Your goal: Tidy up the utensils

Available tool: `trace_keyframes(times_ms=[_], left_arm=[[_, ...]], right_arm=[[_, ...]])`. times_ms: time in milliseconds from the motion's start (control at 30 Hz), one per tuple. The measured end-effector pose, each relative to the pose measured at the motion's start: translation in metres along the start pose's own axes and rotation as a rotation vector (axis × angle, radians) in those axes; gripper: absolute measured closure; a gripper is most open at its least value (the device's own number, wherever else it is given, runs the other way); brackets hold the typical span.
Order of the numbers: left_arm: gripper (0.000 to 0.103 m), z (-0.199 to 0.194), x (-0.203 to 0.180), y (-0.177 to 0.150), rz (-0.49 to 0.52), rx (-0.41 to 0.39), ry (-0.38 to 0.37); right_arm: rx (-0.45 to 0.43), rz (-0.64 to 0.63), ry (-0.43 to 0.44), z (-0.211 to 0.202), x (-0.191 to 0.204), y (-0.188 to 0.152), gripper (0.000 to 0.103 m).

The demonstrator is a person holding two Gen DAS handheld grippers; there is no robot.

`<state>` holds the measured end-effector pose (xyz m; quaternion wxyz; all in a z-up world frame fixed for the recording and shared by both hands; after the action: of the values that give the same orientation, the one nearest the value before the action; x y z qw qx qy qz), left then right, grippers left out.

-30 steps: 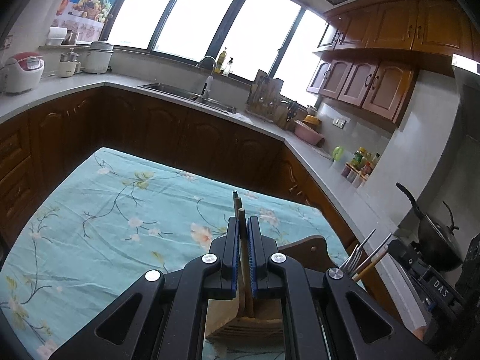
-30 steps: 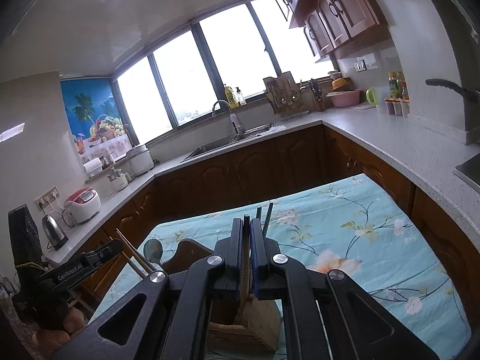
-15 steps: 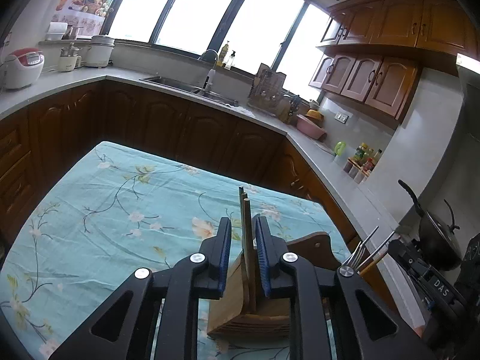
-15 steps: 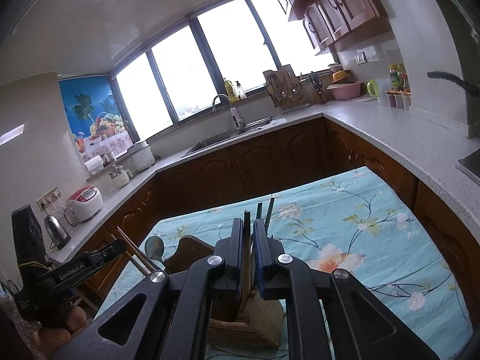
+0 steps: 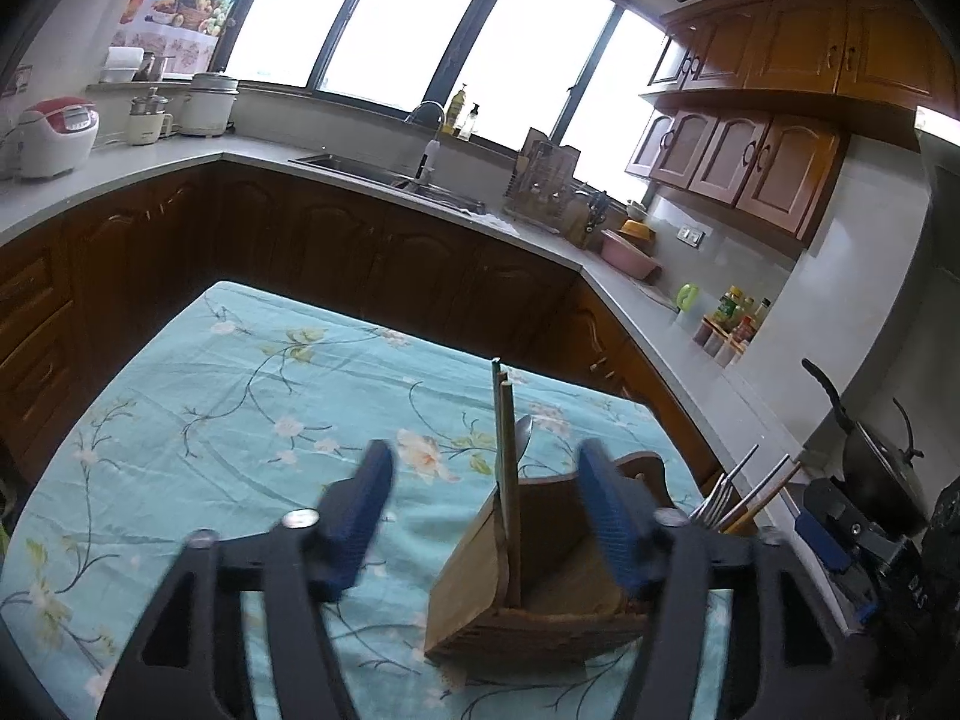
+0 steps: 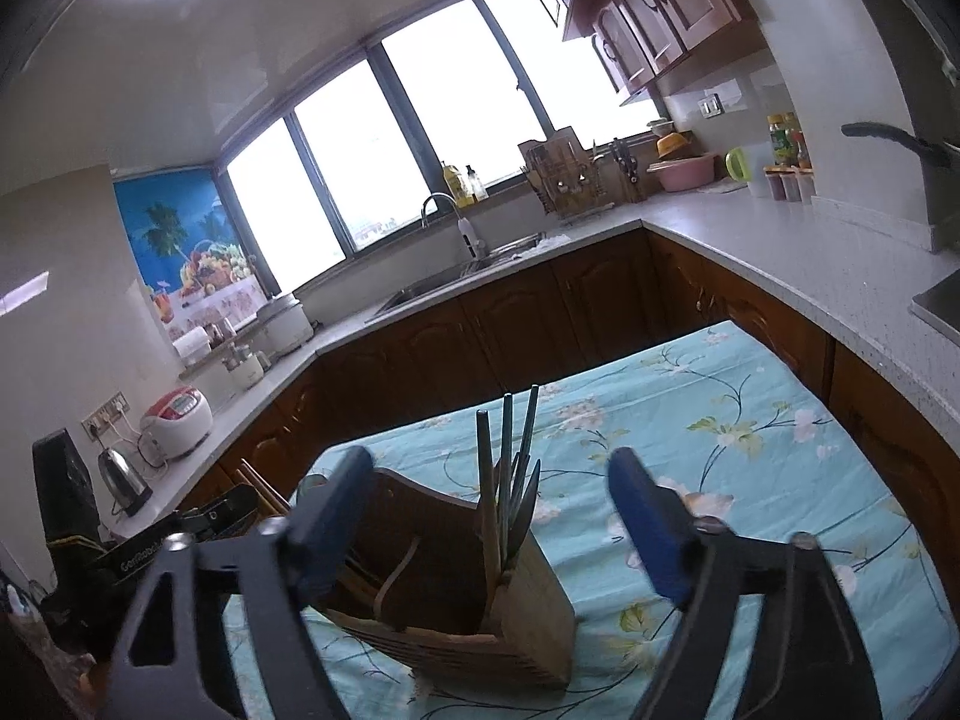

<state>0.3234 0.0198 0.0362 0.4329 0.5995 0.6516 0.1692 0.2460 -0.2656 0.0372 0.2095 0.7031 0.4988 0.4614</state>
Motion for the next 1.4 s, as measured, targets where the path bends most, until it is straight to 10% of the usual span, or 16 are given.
trace_keyframes(times_ms=[167,1400], left_arm=[[0.014,-0.014,0.004,-0.01,-0.021,0.002,0.001],[0.012,-0.188,0.0,-0.121,0.134,-0.001,0.084]], right_arm=[[0.012,0.022,0.016,-0.005,0.0,-0.006,0.003],[0.012,-0.104,0.013,-0.114,0.034,-0.093,0.001]])
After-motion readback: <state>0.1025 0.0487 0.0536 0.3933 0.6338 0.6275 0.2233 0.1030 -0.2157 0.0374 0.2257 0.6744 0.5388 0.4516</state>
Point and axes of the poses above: each gripper's, at about its wrist camera, not at the fingertips, and z roughly the way its jaws point, x to its left, y to its top, the point moved 3 cm from there along z, roughly the way its jaws point, and after that the axes turned 7 degrees about x, right-handed, at the moved point
